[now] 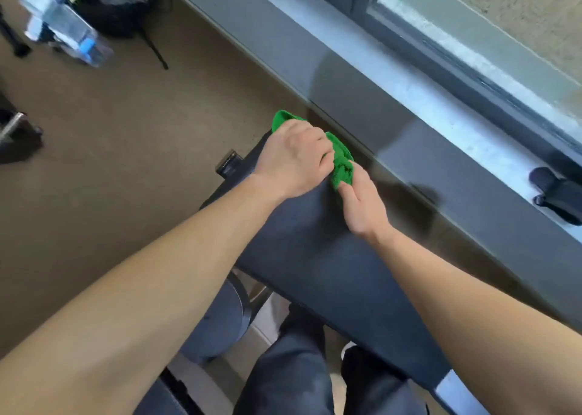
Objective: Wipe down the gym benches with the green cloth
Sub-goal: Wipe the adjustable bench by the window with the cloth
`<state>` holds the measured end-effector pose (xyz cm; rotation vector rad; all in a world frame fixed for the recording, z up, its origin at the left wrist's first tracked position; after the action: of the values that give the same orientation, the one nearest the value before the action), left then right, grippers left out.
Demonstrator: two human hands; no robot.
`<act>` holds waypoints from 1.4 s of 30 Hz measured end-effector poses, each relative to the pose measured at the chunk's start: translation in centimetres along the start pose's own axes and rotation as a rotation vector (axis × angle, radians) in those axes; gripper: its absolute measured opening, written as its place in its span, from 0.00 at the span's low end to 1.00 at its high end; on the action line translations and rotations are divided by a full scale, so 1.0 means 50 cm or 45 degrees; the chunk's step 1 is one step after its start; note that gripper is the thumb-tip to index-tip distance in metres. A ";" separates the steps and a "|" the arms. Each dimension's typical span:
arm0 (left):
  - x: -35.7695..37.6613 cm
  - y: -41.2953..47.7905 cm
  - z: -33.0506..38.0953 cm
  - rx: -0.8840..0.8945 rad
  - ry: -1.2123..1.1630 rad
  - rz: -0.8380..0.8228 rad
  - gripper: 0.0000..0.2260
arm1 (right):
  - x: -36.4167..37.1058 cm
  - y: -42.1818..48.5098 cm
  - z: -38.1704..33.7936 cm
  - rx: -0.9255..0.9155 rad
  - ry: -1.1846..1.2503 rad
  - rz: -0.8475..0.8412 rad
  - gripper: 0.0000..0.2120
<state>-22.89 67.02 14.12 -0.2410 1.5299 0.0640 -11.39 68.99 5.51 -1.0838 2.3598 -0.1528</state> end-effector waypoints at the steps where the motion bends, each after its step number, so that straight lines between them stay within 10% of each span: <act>1: -0.008 0.006 -0.007 0.022 0.028 -0.008 0.16 | 0.000 0.014 0.000 0.060 0.007 0.007 0.15; 7: -0.035 0.093 -0.106 -0.185 0.122 -0.091 0.21 | 0.041 0.104 -0.150 -0.116 0.165 -0.017 0.22; 15: 0.109 0.053 0.161 0.441 0.517 -0.242 0.17 | -0.008 -0.022 0.074 -0.104 -0.042 0.105 0.17; 24: 0.065 0.036 0.073 0.463 0.504 -0.191 0.21 | -0.003 0.012 0.042 0.061 0.163 0.153 0.33; 31: 0.093 0.017 0.124 0.253 0.611 -0.016 0.15 | -0.022 -0.026 0.056 -0.082 -0.110 0.442 0.25; 37: 0.219 -0.026 0.336 0.556 0.221 -0.168 0.19 | -0.081 -0.155 0.303 0.143 -0.145 0.443 0.24; 42: 0.160 0.039 0.263 0.655 0.532 -0.130 0.14 | -0.071 -0.104 0.208 0.142 -0.229 0.575 0.23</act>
<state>-10.02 70.63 6.23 0.0877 1.8854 -0.4832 -0.66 69.30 -0.21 -0.4717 2.3335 -0.0192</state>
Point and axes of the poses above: each hand's wrist, its own y-axis towards the middle knuckle, its own x-axis out of the palm, z = x × y, the point moved 10 cm from there along y, towards the middle knuckle, and after that the axes turned 6 degrees about y, right-handed, at the moved point
